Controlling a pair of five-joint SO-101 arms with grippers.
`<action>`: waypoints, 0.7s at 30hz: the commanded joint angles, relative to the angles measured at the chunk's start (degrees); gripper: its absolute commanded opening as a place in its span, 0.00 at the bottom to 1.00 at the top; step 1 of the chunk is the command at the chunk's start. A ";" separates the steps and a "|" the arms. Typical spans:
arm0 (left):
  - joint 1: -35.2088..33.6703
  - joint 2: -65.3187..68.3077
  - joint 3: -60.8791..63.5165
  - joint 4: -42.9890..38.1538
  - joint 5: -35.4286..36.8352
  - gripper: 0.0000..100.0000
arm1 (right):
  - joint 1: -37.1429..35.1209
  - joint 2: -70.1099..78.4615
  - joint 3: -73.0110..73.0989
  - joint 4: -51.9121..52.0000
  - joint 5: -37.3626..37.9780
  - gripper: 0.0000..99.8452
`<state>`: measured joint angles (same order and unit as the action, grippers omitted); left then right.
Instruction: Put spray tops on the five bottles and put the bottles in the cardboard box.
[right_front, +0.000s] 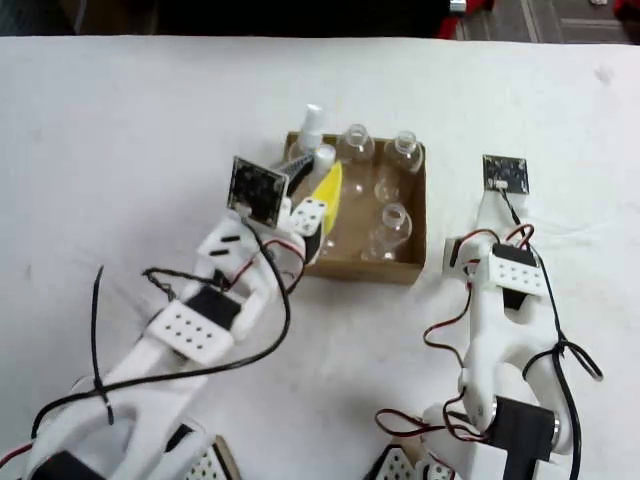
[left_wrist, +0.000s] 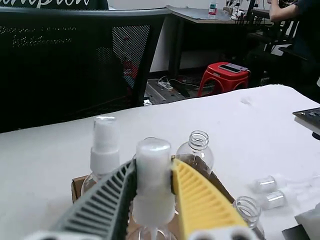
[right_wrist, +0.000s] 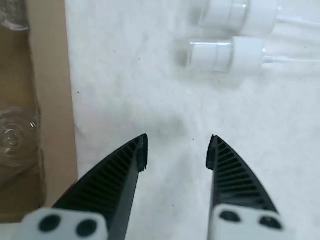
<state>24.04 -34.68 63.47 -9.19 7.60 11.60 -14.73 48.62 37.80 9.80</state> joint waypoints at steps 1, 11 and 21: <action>0.66 -4.35 2.11 -1.41 -0.79 0.09 | -0.31 -0.31 -0.18 -0.75 0.79 0.18; 0.57 -4.79 2.20 0.70 -0.53 0.16 | -0.04 -0.31 -0.18 -0.57 0.79 0.18; -6.55 -17.01 -7.47 23.56 -0.26 0.16 | -0.04 -0.31 -0.18 -0.66 0.79 0.18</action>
<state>22.46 -41.98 64.97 -3.03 7.43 11.52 -14.73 48.62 37.80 9.80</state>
